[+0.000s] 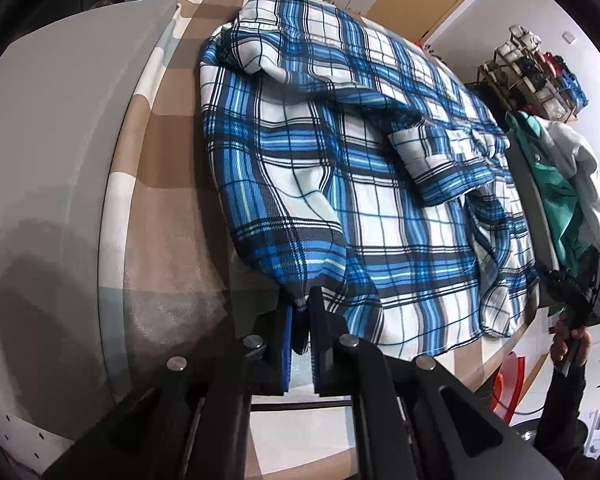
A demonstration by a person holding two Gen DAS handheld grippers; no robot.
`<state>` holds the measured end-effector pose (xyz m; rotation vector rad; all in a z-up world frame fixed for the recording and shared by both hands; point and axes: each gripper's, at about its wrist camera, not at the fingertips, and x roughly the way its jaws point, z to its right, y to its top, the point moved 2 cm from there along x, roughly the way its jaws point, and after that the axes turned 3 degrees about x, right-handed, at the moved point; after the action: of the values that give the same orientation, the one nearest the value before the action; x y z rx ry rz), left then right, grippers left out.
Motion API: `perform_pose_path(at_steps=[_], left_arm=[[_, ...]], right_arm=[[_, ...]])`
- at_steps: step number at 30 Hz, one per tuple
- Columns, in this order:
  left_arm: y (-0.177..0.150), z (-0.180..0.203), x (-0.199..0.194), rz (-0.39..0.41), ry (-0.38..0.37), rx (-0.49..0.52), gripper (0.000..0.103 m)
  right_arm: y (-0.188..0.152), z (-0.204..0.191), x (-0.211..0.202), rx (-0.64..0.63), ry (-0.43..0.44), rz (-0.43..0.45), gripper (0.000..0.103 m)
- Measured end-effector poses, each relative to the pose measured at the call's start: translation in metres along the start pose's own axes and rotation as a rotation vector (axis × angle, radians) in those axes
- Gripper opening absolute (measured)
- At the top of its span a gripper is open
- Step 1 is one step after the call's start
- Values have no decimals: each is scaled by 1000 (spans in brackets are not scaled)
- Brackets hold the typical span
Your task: Fold large clothes
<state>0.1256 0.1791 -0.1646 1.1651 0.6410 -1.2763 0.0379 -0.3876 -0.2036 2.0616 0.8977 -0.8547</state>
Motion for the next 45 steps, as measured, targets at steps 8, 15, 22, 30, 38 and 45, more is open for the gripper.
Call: perform_pose_path(at_steps=[8,15,22,30,38,45], left_arm=[[-1,-6,4,-17,89,20,27],[0,-13,4,-10,90,-11,57],[2,-13,6,-5,62,-20,39],[0,-10,4,6,-12,-24,2],[-29,-13,-19,10,-174,-82,1],[-33,16,-76,70,-341,-43,1]], right_arm=[[1,-2,-9,-79,-126,22,57],[-7,-19,5,-238,-252,-23,36],[-4,-17,3,-151,-129,-43,3],[-4,21,-9,84,84,-51,3],[-21,22,-29,104,125,-27,2],[-24,16,-82,174,269,7,3]])
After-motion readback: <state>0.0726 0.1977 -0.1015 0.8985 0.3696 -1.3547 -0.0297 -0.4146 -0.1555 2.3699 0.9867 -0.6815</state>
